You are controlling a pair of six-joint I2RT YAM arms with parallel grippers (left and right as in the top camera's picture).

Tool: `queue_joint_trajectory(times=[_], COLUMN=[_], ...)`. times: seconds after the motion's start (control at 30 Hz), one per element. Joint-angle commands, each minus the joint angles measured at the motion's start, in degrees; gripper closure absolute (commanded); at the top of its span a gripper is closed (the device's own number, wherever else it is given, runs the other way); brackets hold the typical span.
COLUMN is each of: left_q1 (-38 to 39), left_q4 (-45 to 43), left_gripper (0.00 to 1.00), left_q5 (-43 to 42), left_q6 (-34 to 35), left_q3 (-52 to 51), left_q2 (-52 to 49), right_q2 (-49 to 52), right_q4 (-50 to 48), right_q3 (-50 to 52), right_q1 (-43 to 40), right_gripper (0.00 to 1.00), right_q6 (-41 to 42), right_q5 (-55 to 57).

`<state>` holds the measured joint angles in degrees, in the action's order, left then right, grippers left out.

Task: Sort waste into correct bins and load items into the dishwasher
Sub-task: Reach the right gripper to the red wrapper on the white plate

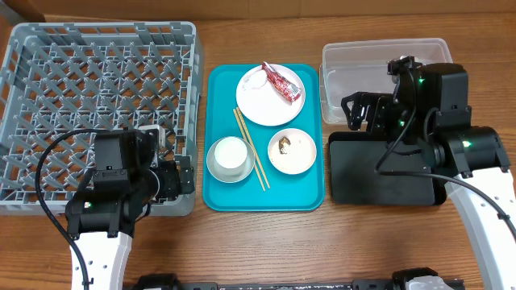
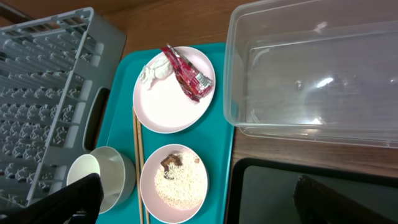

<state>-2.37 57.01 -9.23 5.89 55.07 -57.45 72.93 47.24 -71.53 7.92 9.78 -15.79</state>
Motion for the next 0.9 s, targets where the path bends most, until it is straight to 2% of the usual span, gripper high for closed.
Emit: queue_joint_trajectory(times=[0.0,0.23,0.4,0.57,0.87], left_q1=[-0.2,-0.2,-0.2,-0.2,-0.2], left_q4=[-0.4,-0.5,-0.5,-0.5,-0.7], left_gripper=[0.00,0.00,0.00,0.00,0.00], left_q5=[-0.5,-0.5,-0.4,-0.4,-0.4], left_q6=[0.3,0.4,0.3,0.3,0.4], left_q3=[1.6,1.6,1.6,1.6,1.6], left_q2=[0.1,0.1,0.1,0.1,0.1], right_q2=[1.5,9.9,19.9,30.1,41.2], right_q4=[0.2,2.3,6.2,8.8,1.3], right_q3=[-3.6,-12.8,-24.1,-35.4,-36.1], right_q1=[2.2,10.2,15.0,16.6,16.9], right_gripper=[0.00,0.00,0.00,0.00,0.00], right_q6=[-1.3,-3.6,-7.3,-11.1,-13.7], right_q5=[-0.8,5.6,11.3,11.7,11.7])
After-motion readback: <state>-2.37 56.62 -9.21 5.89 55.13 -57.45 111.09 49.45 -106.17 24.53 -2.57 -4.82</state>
